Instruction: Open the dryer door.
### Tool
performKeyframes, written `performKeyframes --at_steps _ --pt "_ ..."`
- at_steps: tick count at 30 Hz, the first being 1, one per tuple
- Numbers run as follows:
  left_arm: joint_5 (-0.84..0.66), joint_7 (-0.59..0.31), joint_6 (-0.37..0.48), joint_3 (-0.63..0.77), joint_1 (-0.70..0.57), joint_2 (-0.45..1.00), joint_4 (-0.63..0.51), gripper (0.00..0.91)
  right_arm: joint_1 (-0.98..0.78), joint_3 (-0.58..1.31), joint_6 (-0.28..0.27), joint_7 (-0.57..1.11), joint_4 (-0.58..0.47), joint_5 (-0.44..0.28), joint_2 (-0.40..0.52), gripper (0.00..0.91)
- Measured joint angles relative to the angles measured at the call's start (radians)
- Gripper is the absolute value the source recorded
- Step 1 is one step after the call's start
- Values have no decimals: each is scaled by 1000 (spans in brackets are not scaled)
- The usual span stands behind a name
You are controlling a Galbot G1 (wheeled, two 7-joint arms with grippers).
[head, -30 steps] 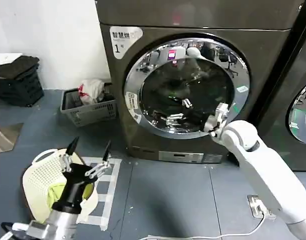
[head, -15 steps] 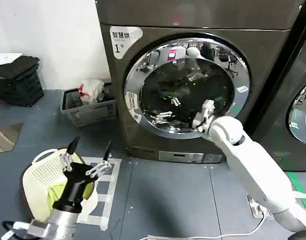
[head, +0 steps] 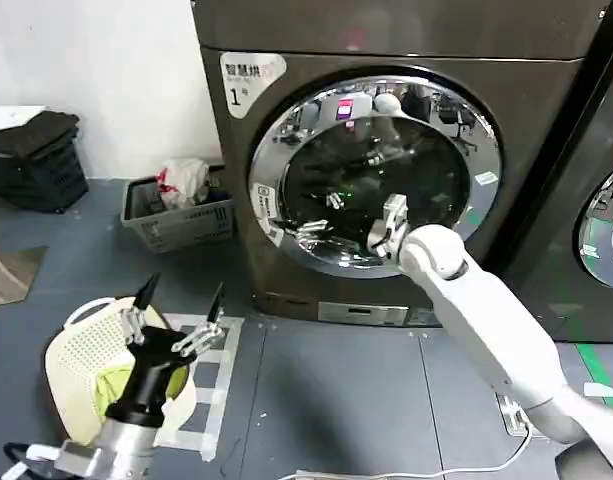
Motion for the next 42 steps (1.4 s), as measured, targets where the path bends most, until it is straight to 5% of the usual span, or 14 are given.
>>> performKeyframes --at_steps 42 --pt "-4 3 -1 -6 -9 5 8 907 106 -92 10 -99 -161 -36 136 907"
